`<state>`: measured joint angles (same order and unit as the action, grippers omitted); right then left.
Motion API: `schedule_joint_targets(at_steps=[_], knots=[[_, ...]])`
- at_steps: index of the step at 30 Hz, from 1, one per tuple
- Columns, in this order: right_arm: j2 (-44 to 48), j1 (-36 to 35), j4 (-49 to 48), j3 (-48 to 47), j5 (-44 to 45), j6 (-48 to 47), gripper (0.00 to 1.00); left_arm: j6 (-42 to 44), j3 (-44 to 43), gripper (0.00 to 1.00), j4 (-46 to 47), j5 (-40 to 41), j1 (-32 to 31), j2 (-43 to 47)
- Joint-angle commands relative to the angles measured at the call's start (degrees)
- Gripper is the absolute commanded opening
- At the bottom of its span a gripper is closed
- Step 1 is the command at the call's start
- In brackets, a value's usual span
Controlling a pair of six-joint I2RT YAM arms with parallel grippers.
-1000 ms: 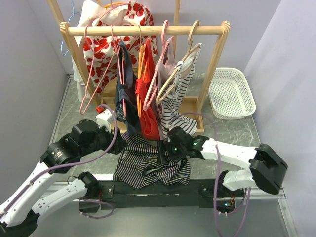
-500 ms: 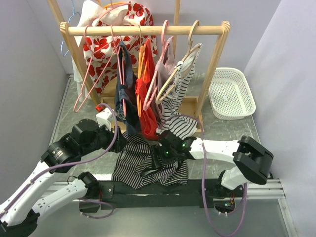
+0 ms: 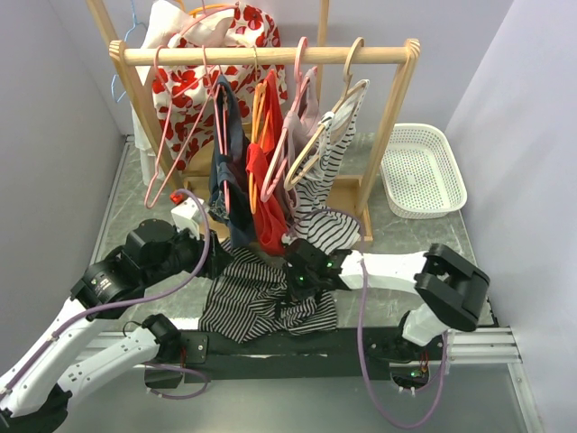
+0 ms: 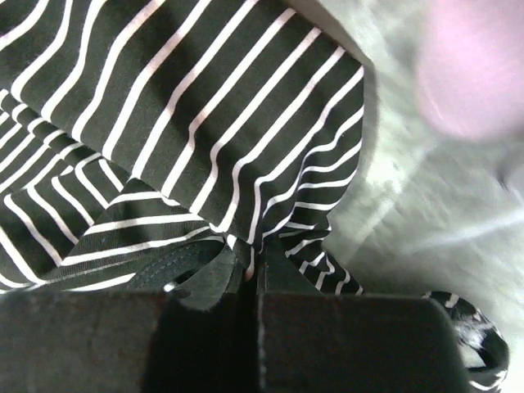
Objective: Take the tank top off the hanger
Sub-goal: Pick up the tank top from the corner of the board.
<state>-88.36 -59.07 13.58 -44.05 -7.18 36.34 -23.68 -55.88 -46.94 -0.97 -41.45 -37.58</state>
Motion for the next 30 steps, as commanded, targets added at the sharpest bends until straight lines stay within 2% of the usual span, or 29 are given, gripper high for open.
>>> schedule_joint_targets(at_steps=[1, 3, 5, 6, 9, 12, 14, 19, 23, 26, 30], knots=[[10.72, -0.61, 6.01, 4.14, 6.55, 1.36, 0.00, 0.30, -1.52, 0.63, 2.46, 0.80, -0.21, 0.93], [20.79, -0.43, 9.42, 5.12, 9.09, 3.29, 0.00, 0.48, -1.34, 0.63, 2.64, 0.80, -0.21, 1.11], [27.85, -0.26, 13.29, 3.20, 16.21, 4.70, 0.00, 0.74, -1.34, 0.63, 3.08, 0.80, -0.21, 1.28], [34.15, 0.09, 18.44, 1.97, 19.71, 6.53, 0.00, 0.66, -1.25, 0.63, 3.34, 0.80, -0.21, 1.37], [44.71, 1.67, 27.27, -4.27, 31.24, 8.65, 0.00, 0.92, -0.64, 0.63, 4.92, -0.78, -0.21, 1.63], [50.28, 4.74, 34.56, -10.77, 39.50, 10.32, 0.00, 1.01, -0.20, 0.64, 5.89, -1.58, -0.21, 1.55], [51.44, 6.51, 39.56, -15.33, 46.77, 12.08, 0.00, 1.18, -0.55, 0.65, 5.98, -1.05, -0.21, 1.29], [52.94, 6.69, 42.92, -23.26, 56.65, 14.11, 0.00, 1.80, -0.28, 0.68, 7.74, -1.84, -0.21, 1.29], [49.60, 6.69, 51.26, -29.68, 65.17, 22.51, 0.00, 1.88, 0.06, 0.68, 8.35, -2.28, -0.21, 0.76], [48.81, 6.77, 51.45, -28.99, 70.97, 27.10, 0.00, 1.97, 0.51, 0.69, 8.88, -2.28, -0.21, 0.58], [46.10, 9.05, 45.49, -29.60, 78.18, 24.32, 0.00, 2.24, 0.15, 0.69, 9.85, -3.33, -0.21, 0.40]])
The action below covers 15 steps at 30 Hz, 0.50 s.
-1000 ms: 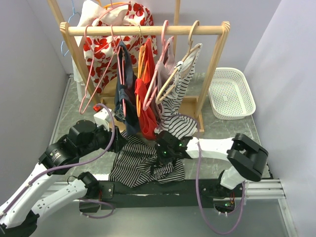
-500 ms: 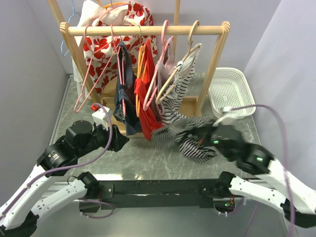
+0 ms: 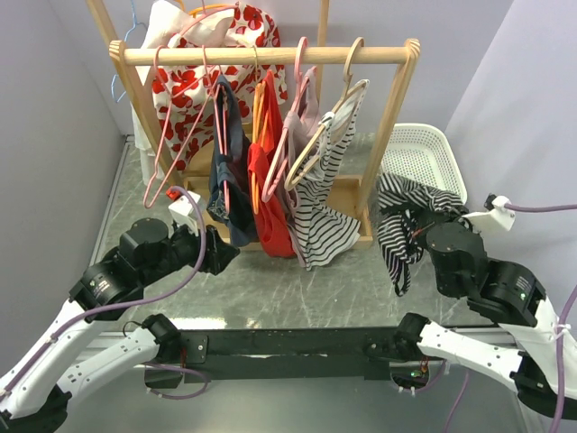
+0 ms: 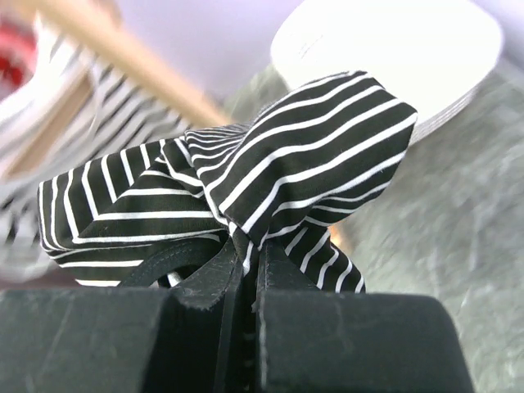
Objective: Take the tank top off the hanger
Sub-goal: Pick up the tank top from the corner of the board, then place the tank top in the bin.
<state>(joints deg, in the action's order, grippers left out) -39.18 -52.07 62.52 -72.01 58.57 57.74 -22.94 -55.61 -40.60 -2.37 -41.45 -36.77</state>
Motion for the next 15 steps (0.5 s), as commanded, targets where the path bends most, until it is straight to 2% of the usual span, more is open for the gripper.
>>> schedule_joint_targets(at_steps=[1, 3, 4, 5, 6, 7, 8, 11, 12, 13, 15], knots=[[-4.40, 4.94, -4.94, -1.47, 14.45, 1.69, 0.00, 1.58, -0.19, 0.69, 3.94, -2.20, -0.21, -0.40], [-8.17, 10.65, -11.34, -1.12, 13.16, -3.22, 0.00, 1.93, -0.81, 0.71, 4.82, -2.99, -0.21, -0.66], [-8.98, 16.94, -15.55, 0.45, 10.63, -6.55, 0.00, 2.54, -1.07, 0.72, 5.09, -3.25, -0.21, -0.84], [-9.59, 20.40, -25.07, 1.33, 4.17, -13.46, 0.00, 2.98, -1.60, 0.72, 5.09, -4.21, -0.21, -1.28], [-9.86, 23.39, -28.30, 1.95, 0.36, -15.09, 0.00, 3.34, -2.91, 0.73, 4.48, -4.39, -0.21, -2.15], [-10.30, 29.43, -31.73, 2.92, -2.81, -16.94, 0.00, 3.77, -3.62, 0.78, 4.13, -4.40, -0.21, -2.60], [-12.48, 32.18, -35.68, 2.58, -9.37, -18.43, 0.00, 4.04, -4.15, 0.78, 3.78, -4.40, -0.21, -2.86], [-21.15, 42.62, -37.81, -2.77, -18.89, -20.11, 0.00, 3.87, -4.85, 0.84, 4.12, -3.96, -0.21, -2.95], [-23.46, 44.76, -39.48, -4.09, -26.67, -21.42, 0.00, 3.78, -4.68, 0.89, 4.30, -4.13, -0.21, -2.60], [-25.92, 46.69, -40.63, -6.72, -30.66, -21.44, 0.00, 3.60, -4.59, 0.96, 5.17, -4.05, -0.21, -2.51], [-33.13, 50.92, -43.79, -9.54, -39.26, -22.40, 0.00, 3.25, -4.15, 0.99, 5.97, -4.39, -0.21, -2.34]])
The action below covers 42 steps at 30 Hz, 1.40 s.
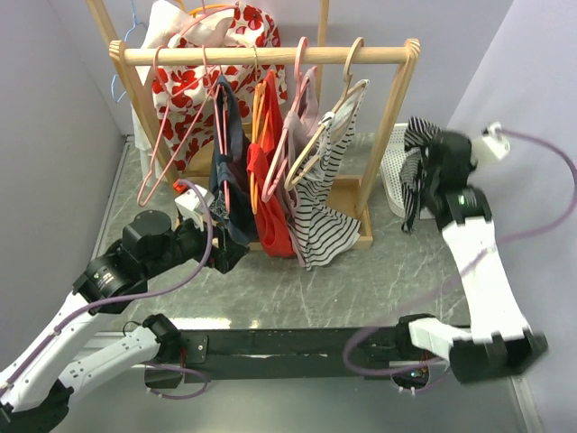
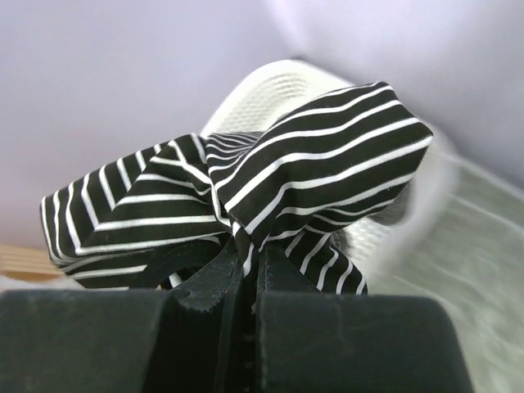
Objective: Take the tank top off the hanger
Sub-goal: Place the tank top in the bin.
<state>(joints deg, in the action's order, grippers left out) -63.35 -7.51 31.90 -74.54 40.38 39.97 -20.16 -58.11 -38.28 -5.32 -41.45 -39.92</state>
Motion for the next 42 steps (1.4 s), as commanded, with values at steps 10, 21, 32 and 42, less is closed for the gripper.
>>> schedule_joint_targets(at_steps=[10, 21, 32, 42], knots=[[-40.78, 10.14, -14.67, -31.95, -20.61, -7.17, 0.00, -0.41, -2.80, 0.99, 2.08, -3.73, -0.21, -1.12], [-63.11, 12.95, -8.18, -55.69, -15.87, -6.31, 0.00, -0.93, -5.96, 0.99, -1.71, -1.53, -0.21, -1.83], [-68.39, 14.10, -2.64, -52.90, -33.78, -9.03, 0.04, -1.81, -7.55, 0.99, -0.66, -0.83, -0.21, -3.85], [-56.73, 13.66, -3.43, -41.49, -34.68, -11.31, 0.72, -0.32, -11.32, 0.99, 0.85, -0.57, -0.21, -6.83]])
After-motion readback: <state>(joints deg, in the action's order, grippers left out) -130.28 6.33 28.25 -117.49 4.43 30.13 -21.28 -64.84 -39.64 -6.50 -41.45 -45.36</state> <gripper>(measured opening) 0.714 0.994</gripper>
